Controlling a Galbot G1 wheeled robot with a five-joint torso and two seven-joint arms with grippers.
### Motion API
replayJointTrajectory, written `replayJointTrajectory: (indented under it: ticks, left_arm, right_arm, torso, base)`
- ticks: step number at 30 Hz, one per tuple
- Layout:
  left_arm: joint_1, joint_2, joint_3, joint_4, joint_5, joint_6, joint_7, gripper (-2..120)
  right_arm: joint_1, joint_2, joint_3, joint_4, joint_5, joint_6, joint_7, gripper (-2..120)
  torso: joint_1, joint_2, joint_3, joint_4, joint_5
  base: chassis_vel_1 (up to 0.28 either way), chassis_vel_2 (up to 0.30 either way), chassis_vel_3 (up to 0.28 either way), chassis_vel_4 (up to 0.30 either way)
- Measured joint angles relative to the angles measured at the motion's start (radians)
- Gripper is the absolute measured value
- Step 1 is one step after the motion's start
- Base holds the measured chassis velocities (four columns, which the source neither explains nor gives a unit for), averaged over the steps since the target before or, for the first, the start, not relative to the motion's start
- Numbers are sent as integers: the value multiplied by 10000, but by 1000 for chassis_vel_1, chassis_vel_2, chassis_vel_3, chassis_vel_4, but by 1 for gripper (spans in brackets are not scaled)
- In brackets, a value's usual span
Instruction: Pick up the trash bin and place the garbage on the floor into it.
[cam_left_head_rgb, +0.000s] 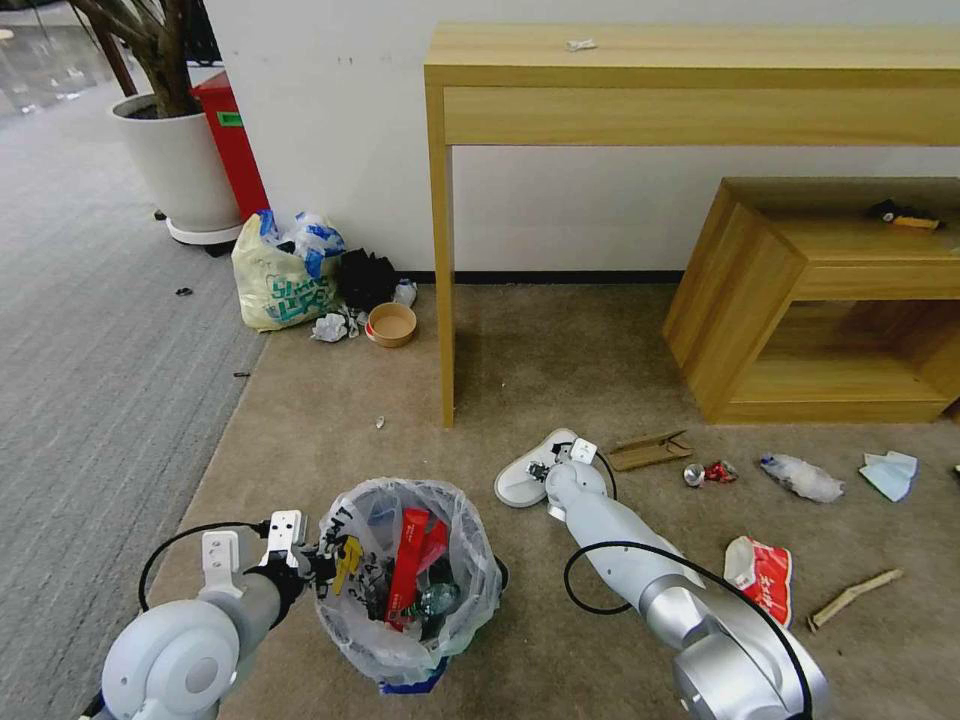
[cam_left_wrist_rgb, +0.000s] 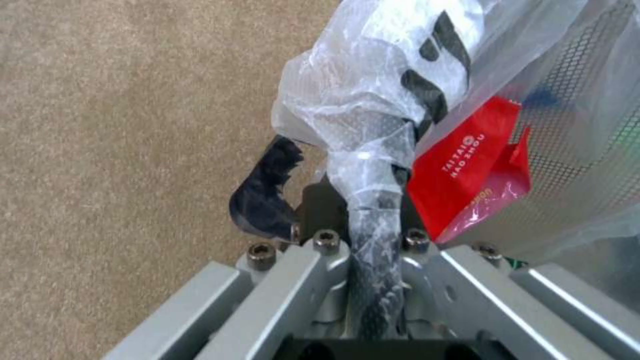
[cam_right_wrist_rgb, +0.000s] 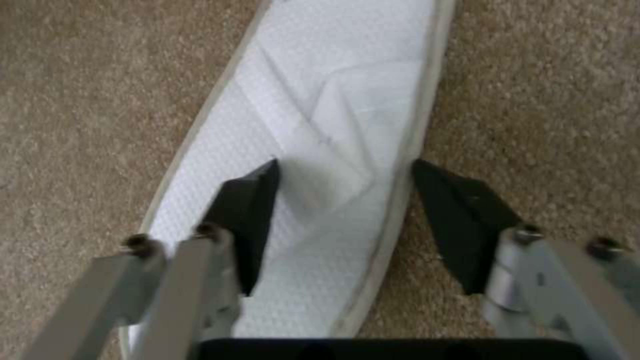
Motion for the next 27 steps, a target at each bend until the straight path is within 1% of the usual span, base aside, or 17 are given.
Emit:
replayJointTrajectory:
  ticks: [3,4,6,7,10,11,12,13,14,15,16,24,26,27]
  left_arm:
    - [38,-8,-8,-50,2,0,1,0]
    - [38,-8,-8,-50,2,0,1,0]
    - [51,7,-29,-72,1,0,8,0]
    - [51,7,-29,-72,1,0,8,0]
    - [60,18,-46,-75,1,0,27,0]
    - [60,18,-46,-75,1,0,27,0]
    - [64,8,-45,-76,1,-1,33,0]
    - [66,-7,-39,-77,6,-1,36,0]
    - [66,-7,-39,-77,6,-1,36,0]
    - [76,-18,-29,-80,14,-1,47,0]
    - [90,-22,-21,-92,25,0,64,0]
    - [170,-22,-52,-155,140,-1,189,0]
    - [197,-22,-61,-186,154,-1,211,0]
    - [222,-26,-72,-222,193,-1,226,0]
  right_arm:
    - [-10,0,2,-16,-1,33,0,37]
    - [-10,0,2,-16,-1,33,0,37]
    - [-52,-17,3,-16,-4,43,-1,28]
    - [-52,-17,3,-16,-4,43,-1,28]
    - [-114,-70,-1,25,-31,82,-19,12]
    - [-114,-70,-1,25,-31,82,-19,12]
    - [-140,-89,-2,48,-52,104,-21,10]
    - [-167,-110,-2,76,-79,121,-21,4]
    - [-167,-110,-2,76,-79,121,-21,4]
    - [-201,-143,-2,109,-96,126,-3,1]
    - [-225,-164,-2,131,-113,132,8,0]
    - [-359,-253,1,307,-474,303,18,0]
    - [-420,-307,2,428,-607,352,12,0]
    - [-492,-364,21,679,-656,361,37,0]
  torso:
    - [0,0,0,0,0]
    - [0,0,0,0,0]
    - [0,0,0,0,0]
    - [0,0,0,0,0]
    - [0,0,0,1,0]
    - [0,0,0,1,0]
    - [-1,0,0,2,1]
    - [-1,0,0,2,0]
    - [-1,0,0,2,0]
    - [0,0,0,0,0]
    - [0,0,0,-1,0]
    - [0,0,0,0,0]
    - [0,0,0,0,0]
    - [0,0,0,0,1]
  base:
    - [0,0,0,0]
    - [0,0,0,0]
    - [0,0,0,0]
    - [0,0,0,0]
    - [0,0,0,0]
    - [0,0,0,0]
    - [0,0,0,0]
    - [0,0,0,0]
    - [0,0,0,0]
    - [0,0,0,0]
    - [0,0,0,0]
    - [0,0,0,0]
    - [0,0,0,0]
    - [0,0,0,0]
